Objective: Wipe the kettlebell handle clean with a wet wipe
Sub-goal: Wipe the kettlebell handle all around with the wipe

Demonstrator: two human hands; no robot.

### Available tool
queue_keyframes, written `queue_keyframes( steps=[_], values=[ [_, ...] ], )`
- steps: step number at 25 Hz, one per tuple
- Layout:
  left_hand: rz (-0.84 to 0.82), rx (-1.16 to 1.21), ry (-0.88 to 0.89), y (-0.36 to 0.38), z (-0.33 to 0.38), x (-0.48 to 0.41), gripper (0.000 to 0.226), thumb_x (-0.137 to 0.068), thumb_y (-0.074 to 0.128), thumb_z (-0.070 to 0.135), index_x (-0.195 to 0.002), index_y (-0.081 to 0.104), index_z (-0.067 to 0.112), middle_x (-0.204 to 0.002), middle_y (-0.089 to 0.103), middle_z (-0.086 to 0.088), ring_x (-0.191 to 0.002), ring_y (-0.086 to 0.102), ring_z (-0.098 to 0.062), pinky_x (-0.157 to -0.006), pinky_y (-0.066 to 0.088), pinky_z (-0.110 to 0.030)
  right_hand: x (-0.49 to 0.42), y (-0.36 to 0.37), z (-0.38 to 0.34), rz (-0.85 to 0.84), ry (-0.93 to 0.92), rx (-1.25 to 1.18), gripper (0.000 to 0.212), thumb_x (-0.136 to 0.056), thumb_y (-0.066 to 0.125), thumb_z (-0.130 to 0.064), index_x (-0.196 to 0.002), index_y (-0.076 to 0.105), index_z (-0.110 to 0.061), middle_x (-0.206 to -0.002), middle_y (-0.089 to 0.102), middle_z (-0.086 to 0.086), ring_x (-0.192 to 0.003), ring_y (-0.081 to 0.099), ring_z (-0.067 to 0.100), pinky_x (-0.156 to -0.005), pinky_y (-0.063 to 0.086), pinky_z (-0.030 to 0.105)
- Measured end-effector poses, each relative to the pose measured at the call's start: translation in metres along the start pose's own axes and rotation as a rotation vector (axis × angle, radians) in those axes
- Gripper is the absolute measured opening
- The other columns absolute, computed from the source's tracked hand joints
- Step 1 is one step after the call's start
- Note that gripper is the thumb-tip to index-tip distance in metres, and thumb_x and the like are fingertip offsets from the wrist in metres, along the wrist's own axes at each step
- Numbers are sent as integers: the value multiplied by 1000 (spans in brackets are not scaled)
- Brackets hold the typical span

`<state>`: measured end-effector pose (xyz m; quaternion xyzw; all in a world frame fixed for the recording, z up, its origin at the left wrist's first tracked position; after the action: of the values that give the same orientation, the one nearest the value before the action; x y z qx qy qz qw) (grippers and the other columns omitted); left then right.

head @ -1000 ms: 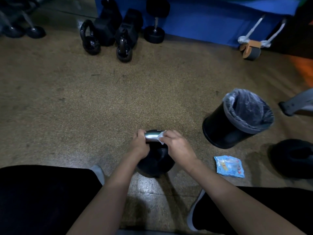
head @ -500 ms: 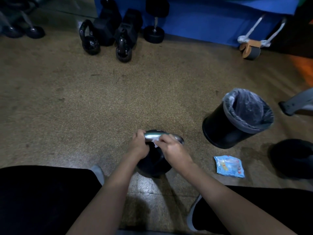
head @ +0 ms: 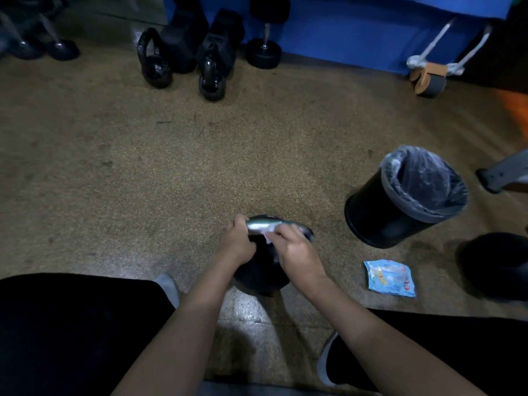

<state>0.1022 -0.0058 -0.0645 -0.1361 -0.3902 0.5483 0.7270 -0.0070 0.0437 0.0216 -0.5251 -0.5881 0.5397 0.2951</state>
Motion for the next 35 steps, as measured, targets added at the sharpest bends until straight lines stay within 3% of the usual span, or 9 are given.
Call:
queue_keyframes(
  steps=[3,5,10,13,16,20,24,27,35],
  values=[
    [-1,1,1,0,1,0,51,-79,59,9,-125,37,16,-130,40,-12,-117,48,-31,-98,42,-38,-4,0,-2,26,-7,-7,26,-78,67,-8,-103,66,-14,-89,59,1,-79,53,17,-61,51,25],
    [2,1,5,-1,1,1,52,-79,58,9,-125,36,17,-131,39,-11,-118,47,-30,-98,40,-36,1,1,2,17,-63,-22,24,-83,58,-8,-104,66,-15,-88,60,1,-79,54,18,-63,52,27],
    [2,-27,-7,-1,-1,2,55,-79,58,9,-128,34,19,-133,37,-9,-118,48,-31,-96,42,-37,-9,-9,3,30,22,-42,19,-83,50,-11,-90,68,-13,-89,63,2,-78,58,23,-60,54,31],
    [-6,-17,-3,0,0,2,55,-79,58,9,-128,34,18,-133,37,-9,-116,49,-31,-95,43,-38,-11,-9,-2,30,-1,-59,24,-81,49,-9,-92,70,-13,-92,66,2,-79,60,24,-60,54,27],
    [6,-23,-5,-3,1,3,54,-80,58,9,-128,34,18,-133,37,-9,-117,48,-30,-95,43,-37,-20,-12,8,46,61,-71,28,-75,61,5,-96,71,-11,-95,68,5,-79,59,26,-62,55,29],
    [1,-17,19,-3,5,6,54,-80,57,6,-128,34,17,-133,36,-8,-116,48,-29,-93,41,-34,-27,-8,12,-11,125,-72,32,-71,64,9,-93,73,-12,-94,70,5,-79,59,25,-66,47,21],
    [-1,-13,20,-4,5,5,55,-80,58,6,-128,34,17,-133,36,-9,-117,48,-29,-97,43,-36,-39,0,28,-130,277,-122,25,-86,53,-1,-96,72,-14,-103,67,5,-93,52,26,-79,39,22],
    [-15,-6,14,-3,3,4,53,-79,58,6,-126,35,19,-131,37,-8,-113,50,-29,-95,45,-38,-35,-2,22,-157,221,-128,28,-86,51,0,-97,72,-14,-111,67,3,-97,53,24,-80,36,18],
    [-23,-4,15,-1,3,2,56,-79,59,7,-128,34,18,-131,37,-10,-113,51,-30,-94,43,-36,-41,6,26,-232,293,-126,31,-88,47,-1,-106,69,-15,-114,64,4,-106,49,24,-86,36,21]
  ],
)
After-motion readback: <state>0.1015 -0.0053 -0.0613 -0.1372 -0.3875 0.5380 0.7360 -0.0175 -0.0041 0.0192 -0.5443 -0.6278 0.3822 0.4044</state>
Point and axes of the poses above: each hand's wrist, its own x-axis away from the middle knuckle, its own y-axis out of the palm, z = x × y, the point moved 9 cm from there along -x, towards the middle knuckle
